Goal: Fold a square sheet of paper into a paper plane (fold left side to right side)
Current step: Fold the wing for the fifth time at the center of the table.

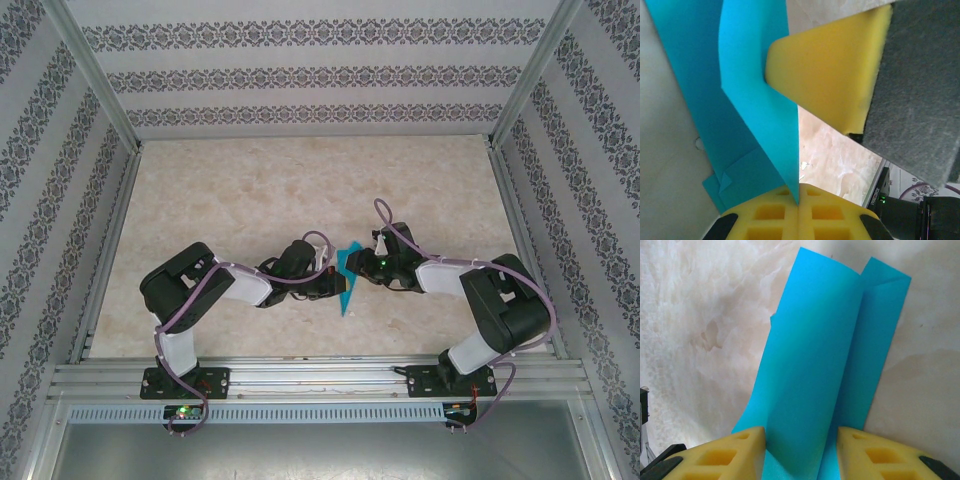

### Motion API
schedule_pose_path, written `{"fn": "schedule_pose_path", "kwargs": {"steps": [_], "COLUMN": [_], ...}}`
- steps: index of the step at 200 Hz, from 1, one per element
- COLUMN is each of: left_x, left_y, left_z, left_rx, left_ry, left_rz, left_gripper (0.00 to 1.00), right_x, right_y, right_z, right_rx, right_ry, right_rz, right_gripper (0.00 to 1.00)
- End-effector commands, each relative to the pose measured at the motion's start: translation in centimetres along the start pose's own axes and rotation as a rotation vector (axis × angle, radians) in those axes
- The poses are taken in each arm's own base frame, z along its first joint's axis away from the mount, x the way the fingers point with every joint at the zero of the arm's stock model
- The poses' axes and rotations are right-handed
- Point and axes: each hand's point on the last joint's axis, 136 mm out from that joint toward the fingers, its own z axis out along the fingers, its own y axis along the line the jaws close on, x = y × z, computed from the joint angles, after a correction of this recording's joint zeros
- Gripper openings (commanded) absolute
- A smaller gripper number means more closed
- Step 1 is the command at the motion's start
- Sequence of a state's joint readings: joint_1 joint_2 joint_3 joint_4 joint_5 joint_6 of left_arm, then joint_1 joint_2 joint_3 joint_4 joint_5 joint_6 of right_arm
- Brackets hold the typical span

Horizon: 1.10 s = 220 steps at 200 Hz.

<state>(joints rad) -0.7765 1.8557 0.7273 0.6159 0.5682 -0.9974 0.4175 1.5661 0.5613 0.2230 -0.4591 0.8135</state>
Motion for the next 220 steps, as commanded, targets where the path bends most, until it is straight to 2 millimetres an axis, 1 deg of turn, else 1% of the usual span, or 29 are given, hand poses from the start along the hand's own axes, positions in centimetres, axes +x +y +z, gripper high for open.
{"fn": "schedule_pose_path", "kwargs": {"steps": [1,30,46,60,92,126,146,165,192,220], "left_x": [-0.6,-0.6,-0.5,-0.6,-0.8,-1.3,-1.8,-2.2,-2.6,-3.0], "left_y": [0.5,0.6,0.6,0.7,0.5,0.4,0.6,0.9,1.2,1.0], "left_z": [0.0,0.0,-0.1,-0.3,-1.1,-2.1,-2.6,-2.5,-2.1,-1.4], "left_rx": [0.014,0.011,0.008,0.005,-0.003,-0.017,-0.021,-0.028,-0.034,-0.024], "left_ry": [-0.027,-0.027,-0.029,-0.033,-0.047,-0.065,-0.08,-0.082,-0.074,-0.069], "left_rz": [-0.013,-0.016,-0.016,-0.016,-0.006,0.002,-0.002,-0.007,-0.011,-0.009], "left_gripper": [0.01,0.05,0.11,0.13,0.24,0.32,0.35,0.37,0.37,0.37], "right_x": [-0.4,0.1,0.4,0.6,0.7,0.7,0.7,0.8,0.8,0.9], "right_y": [0.6,-0.3,-0.9,-1.4,-1.5,-1.7,-1.7,-1.7,-1.7,-1.9], "right_z": [0.5,1.0,1.2,1.4,1.4,1.4,1.4,1.4,1.5,1.5], "right_rx": [0.001,0.048,0.074,0.09,0.096,0.103,0.104,0.105,0.106,0.112], "right_ry": [-0.013,0.011,0.023,0.03,0.036,0.036,0.037,0.04,0.042,0.047], "right_rz": [-0.011,0.005,0.013,0.018,0.021,0.026,0.026,0.028,0.029,0.03], "right_gripper": [0.42,0.4,0.4,0.39,0.39,0.39,0.39,0.39,0.39,0.39]}}
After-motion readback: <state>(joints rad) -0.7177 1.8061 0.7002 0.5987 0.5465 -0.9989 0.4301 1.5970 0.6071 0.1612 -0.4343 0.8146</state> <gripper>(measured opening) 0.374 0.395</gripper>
